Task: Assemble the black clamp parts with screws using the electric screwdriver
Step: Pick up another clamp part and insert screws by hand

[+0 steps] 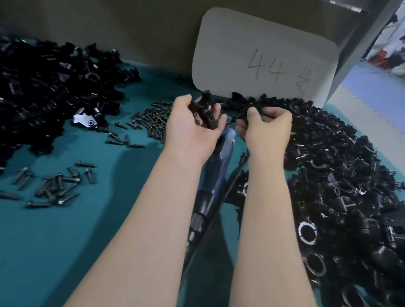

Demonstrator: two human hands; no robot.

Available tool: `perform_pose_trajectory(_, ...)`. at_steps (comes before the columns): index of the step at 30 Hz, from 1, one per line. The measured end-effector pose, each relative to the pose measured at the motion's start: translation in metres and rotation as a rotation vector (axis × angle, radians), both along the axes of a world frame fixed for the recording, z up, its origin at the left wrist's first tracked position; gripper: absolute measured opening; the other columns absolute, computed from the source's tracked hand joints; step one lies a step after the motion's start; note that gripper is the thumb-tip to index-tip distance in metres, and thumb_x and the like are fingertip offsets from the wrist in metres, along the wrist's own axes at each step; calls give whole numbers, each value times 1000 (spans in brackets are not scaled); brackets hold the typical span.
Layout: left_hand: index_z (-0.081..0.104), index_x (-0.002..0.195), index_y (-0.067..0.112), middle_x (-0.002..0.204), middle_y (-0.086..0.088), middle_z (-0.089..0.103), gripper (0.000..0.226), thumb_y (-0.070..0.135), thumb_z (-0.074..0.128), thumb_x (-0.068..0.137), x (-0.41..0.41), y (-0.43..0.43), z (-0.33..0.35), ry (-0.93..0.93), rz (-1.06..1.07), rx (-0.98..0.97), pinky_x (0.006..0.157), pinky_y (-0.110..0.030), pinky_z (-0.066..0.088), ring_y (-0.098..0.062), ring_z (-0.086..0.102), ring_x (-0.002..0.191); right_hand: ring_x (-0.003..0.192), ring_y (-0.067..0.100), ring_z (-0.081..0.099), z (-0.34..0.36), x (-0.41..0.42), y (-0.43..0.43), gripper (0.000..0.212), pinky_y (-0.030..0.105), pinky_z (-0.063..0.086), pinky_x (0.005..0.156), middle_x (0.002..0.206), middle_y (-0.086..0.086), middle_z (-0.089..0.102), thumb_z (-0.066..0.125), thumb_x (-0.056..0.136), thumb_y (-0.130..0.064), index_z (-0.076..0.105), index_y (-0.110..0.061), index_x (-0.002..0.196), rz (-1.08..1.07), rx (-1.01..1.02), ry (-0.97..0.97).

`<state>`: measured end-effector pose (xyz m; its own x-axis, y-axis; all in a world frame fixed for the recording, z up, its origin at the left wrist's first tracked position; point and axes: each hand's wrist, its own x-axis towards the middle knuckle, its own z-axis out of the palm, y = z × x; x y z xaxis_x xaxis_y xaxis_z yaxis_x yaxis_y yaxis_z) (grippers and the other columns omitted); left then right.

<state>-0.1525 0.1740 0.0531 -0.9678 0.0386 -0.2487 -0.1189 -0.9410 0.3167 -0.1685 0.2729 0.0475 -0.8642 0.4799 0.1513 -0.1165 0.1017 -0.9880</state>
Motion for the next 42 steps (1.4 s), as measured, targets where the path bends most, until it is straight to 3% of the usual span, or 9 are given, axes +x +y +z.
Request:
perform_pose_trajectory(3, 53, 88, 7, 98, -12, 53, 24, 25, 43, 100, 19, -25, -7, -40, 81, -29, 85, -35, 48, -22, 53, 85, 58, 10, 62, 0, 20, -30, 15, 23, 57, 63, 90, 7, 57, 56, 93, -4, 48, -11, 102, 208, -232, 2)
perform_pose_trajectory(6, 54, 84, 10, 93, -10, 53, 25, 27, 43, 99, 32, -43, -17, -101, 139, -107, 67, -28, 51, -17, 53, 73, 69, 15, 59, -6, 34, -54, 11, 19, 56, 65, 81, 7, 59, 56, 92, 2, 58, -9, 90, 363, -330, -17)
perform_pose_trajectory(12, 52, 82, 8, 65, -4, 58, 40, 42, 43, 101, 35, -50, -38, -151, 241, -507, 42, -17, 47, -6, 56, 42, 61, 11, 57, -18, 36, -65, 16, 14, 51, 54, 82, 5, 62, 59, 91, -3, 63, -7, 106, 372, -269, -47)
perform_pose_trajectory(20, 60, 95, 1, 90, -6, 64, 7, -1, 53, 95, 26, -52, -48, 21, 145, -602, 73, -13, 56, -10, 63, 80, 78, 14, 59, -25, 24, -63, 30, 24, 55, 70, 89, 9, 60, 41, 97, 1, 58, 0, 122, 372, -467, -70)
perform_pose_trajectory(25, 58, 91, 7, 100, -13, 64, 7, 2, 63, 91, 29, -53, -48, 14, 181, -738, 72, -17, 56, -15, 66, 78, 98, 16, 63, -32, 27, -62, 23, 31, 51, 93, 103, 6, 63, 52, 95, -3, 59, -14, 113, 350, -248, 20)
perform_pose_trajectory(32, 60, 82, 14, 104, -14, 63, 18, -1, 58, 92, 28, -56, -44, 15, 247, -803, 75, -18, 53, -21, 66, 94, 85, 9, 64, -35, 29, -63, 9, 22, 52, 80, 87, -2, 67, 60, 91, -9, 64, -17, 92, 482, -228, 2)
perform_pose_trajectory(35, 61, 85, 17, 111, -14, 63, 19, 0, 58, 93, 27, -55, -46, 1, 246, -810, 90, -28, 53, -25, 65, 103, 85, 7, 63, -36, 30, -66, 12, 17, 50, 75, 89, -1, 66, 59, 92, -8, 64, -19, 92, 485, -170, 24)
perform_pose_trajectory(39, 63, 106, 12, 121, -15, 63, 21, -2, 51, 96, 26, -49, -48, 10, 250, -816, 99, -34, 50, -25, 64, 110, 83, 3, 64, -36, 32, -67, 16, 10, 48, 67, 94, 0, 68, 59, 91, -2, 62, -18, 93, 483, -148, 92)
perform_pose_trajectory(42, 58, 128, 9, 121, -11, 63, 31, 3, 43, 101, 24, -46, -47, 35, 192, -780, 96, -33, 53, -20, 64, 107, 101, 15, 65, -36, 32, -68, 20, 21, 53, 86, 105, 6, 68, 59, 89, 1, 64, -18, 96, 501, -115, 130)
